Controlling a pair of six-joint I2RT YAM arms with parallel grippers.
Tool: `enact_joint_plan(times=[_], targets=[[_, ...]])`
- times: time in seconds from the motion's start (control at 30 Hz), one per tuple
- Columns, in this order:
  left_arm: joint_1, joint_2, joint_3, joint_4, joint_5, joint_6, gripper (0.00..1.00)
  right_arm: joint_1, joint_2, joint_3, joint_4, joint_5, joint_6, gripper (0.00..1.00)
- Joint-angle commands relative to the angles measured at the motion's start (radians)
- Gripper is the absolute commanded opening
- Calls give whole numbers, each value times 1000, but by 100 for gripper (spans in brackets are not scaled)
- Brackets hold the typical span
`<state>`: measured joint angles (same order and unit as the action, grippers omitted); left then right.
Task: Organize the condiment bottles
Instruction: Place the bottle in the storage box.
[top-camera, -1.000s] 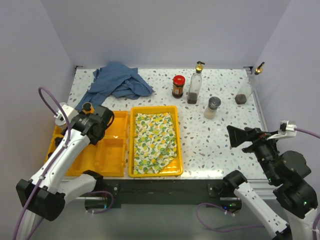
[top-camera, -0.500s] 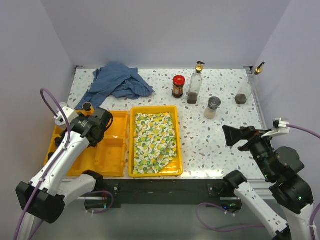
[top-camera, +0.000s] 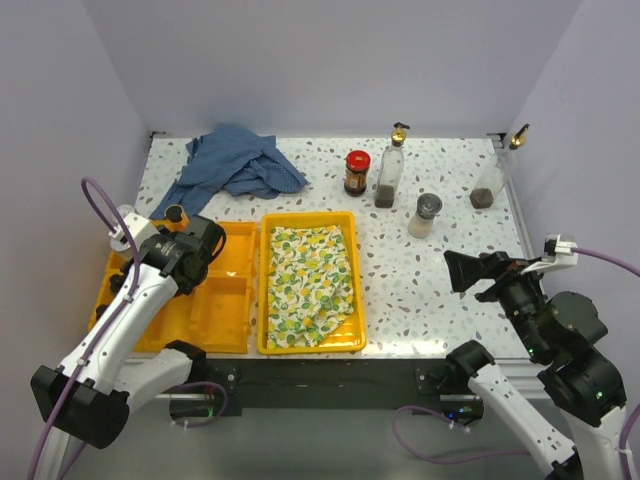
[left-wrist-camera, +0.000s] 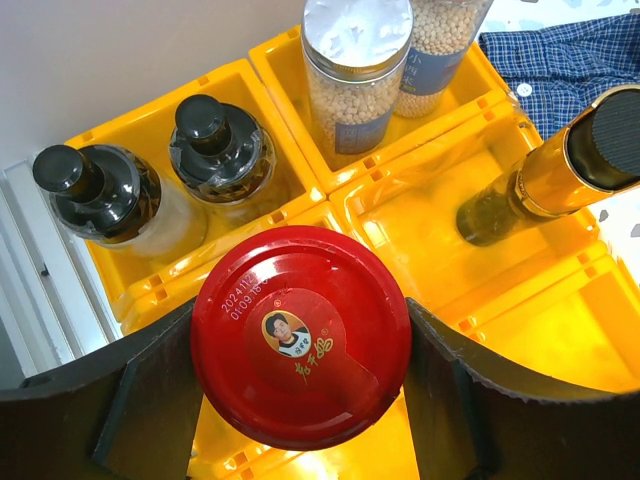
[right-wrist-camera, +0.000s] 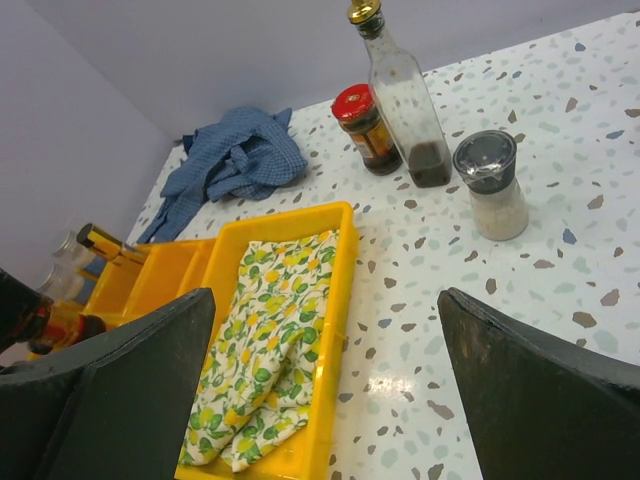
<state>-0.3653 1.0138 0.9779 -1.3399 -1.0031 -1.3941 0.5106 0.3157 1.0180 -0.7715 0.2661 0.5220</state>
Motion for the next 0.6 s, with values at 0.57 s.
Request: enact_joint_plan(times=[0.57], targets=[[8,-40,50,24,32,3,0,3,-23,1,-3,-21,-10,99]])
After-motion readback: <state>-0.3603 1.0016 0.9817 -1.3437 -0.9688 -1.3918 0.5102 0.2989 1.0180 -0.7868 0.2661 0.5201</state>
